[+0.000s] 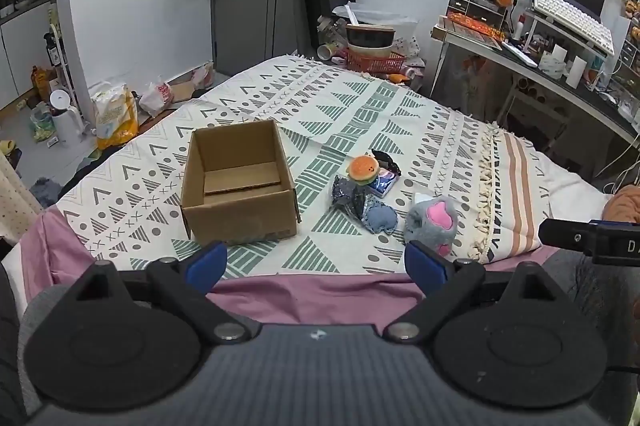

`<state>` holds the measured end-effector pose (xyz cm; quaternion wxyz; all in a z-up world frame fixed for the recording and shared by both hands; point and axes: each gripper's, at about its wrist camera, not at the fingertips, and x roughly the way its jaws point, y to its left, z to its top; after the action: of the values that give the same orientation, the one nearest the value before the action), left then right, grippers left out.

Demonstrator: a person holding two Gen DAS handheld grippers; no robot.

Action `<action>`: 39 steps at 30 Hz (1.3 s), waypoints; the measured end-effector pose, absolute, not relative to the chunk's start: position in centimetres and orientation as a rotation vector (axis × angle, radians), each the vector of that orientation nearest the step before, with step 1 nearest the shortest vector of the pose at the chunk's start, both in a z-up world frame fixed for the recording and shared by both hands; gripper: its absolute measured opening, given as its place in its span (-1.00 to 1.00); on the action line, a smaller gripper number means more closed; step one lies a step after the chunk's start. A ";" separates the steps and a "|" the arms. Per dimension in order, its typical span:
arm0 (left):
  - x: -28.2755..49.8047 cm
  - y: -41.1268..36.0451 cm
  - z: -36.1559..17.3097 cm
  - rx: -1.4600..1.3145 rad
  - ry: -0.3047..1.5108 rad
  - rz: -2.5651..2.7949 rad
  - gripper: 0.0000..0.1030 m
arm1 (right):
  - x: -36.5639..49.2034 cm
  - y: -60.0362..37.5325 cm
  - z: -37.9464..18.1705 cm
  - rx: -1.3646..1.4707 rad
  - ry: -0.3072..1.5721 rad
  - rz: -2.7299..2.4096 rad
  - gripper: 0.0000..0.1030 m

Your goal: Organize soft objects

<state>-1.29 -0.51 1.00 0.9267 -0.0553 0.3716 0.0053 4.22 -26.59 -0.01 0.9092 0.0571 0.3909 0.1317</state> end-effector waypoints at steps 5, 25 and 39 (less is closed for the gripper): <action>-1.5 -0.8 0.8 -0.114 0.753 0.010 0.84 | 4.2 -26.4 0.1 0.109 0.804 0.273 1.00; -1.7 -0.7 1.1 -0.123 0.747 0.008 0.84 | 4.3 -26.4 0.3 0.104 0.806 0.270 1.00; -1.7 -0.9 1.4 -0.126 0.743 0.007 0.84 | 4.4 -26.5 0.4 0.100 0.804 0.268 1.00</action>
<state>-1.67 -0.95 1.42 0.9298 -0.0613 0.3629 0.0034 4.43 -26.49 0.44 0.9104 0.0485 0.3898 0.1301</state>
